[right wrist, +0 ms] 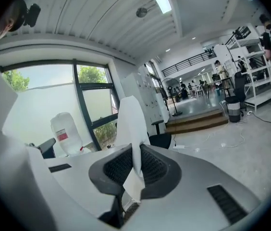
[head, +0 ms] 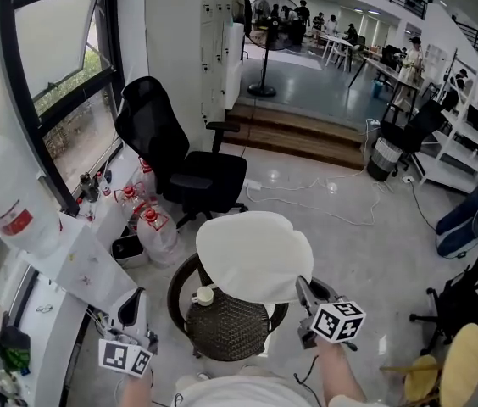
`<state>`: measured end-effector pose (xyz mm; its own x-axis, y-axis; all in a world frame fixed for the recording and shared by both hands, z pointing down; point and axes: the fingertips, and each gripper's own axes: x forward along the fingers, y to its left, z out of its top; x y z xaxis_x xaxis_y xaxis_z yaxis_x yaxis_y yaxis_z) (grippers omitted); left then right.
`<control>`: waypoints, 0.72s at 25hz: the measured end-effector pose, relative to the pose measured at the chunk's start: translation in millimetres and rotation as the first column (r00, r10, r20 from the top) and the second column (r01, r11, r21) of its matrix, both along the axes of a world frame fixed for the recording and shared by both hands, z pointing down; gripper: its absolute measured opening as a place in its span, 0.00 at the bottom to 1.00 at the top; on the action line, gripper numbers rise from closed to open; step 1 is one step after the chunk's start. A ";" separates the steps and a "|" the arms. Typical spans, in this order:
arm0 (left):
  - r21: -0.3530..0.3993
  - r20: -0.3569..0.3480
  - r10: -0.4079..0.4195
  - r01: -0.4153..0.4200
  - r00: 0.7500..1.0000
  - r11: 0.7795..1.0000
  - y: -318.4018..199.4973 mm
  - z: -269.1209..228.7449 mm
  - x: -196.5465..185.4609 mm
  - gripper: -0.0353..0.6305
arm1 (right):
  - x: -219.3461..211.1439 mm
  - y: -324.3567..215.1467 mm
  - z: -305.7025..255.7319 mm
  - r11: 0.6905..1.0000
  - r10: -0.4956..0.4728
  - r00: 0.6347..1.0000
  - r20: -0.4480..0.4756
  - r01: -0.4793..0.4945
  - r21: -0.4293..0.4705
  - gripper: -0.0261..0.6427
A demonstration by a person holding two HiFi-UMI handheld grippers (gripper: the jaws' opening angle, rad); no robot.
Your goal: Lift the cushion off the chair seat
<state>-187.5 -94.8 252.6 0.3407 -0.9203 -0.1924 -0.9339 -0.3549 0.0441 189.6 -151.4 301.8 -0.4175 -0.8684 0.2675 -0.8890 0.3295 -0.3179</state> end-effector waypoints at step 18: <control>0.036 -0.028 -0.171 0.172 0.985 0.984 15.4 -30.2 -50.4 0.08 | 74.9 2.0 -94.2 0.956 0.214 0.977 -0.001 -0.210 0.207 0.10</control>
<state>-237.8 -79.4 222.4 0.1735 -0.9564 -0.2350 -0.9798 -0.1917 0.0571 264.5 -149.4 207.7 -0.2139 -0.9734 0.0822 -0.9517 0.1887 -0.2424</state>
